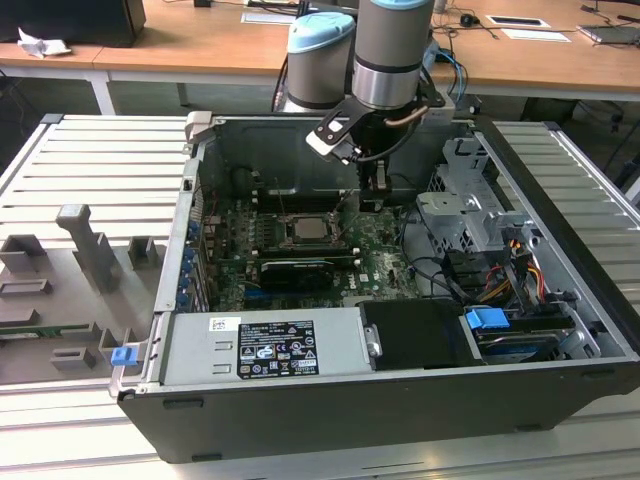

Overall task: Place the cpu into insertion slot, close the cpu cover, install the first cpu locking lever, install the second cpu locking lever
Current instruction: 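Close the cpu cover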

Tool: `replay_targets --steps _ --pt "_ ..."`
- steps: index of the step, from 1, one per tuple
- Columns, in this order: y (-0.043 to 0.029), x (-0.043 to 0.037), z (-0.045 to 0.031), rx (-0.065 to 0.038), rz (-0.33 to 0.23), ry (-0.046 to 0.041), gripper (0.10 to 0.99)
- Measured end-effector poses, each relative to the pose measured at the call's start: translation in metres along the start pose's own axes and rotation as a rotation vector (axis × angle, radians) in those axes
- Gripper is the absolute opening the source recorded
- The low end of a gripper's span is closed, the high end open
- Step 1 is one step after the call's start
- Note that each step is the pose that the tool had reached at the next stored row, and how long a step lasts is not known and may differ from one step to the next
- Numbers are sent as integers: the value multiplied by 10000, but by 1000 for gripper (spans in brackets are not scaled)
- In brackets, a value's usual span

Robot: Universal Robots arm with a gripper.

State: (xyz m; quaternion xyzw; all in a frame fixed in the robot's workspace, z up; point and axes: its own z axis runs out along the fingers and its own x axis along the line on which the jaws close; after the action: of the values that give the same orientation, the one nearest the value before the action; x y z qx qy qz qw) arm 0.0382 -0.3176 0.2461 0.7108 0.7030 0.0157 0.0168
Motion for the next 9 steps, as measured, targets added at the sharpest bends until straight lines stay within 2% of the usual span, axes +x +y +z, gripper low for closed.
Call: replay_targets --steps 9 --pt "-105 1 -3 0 0 1 106"
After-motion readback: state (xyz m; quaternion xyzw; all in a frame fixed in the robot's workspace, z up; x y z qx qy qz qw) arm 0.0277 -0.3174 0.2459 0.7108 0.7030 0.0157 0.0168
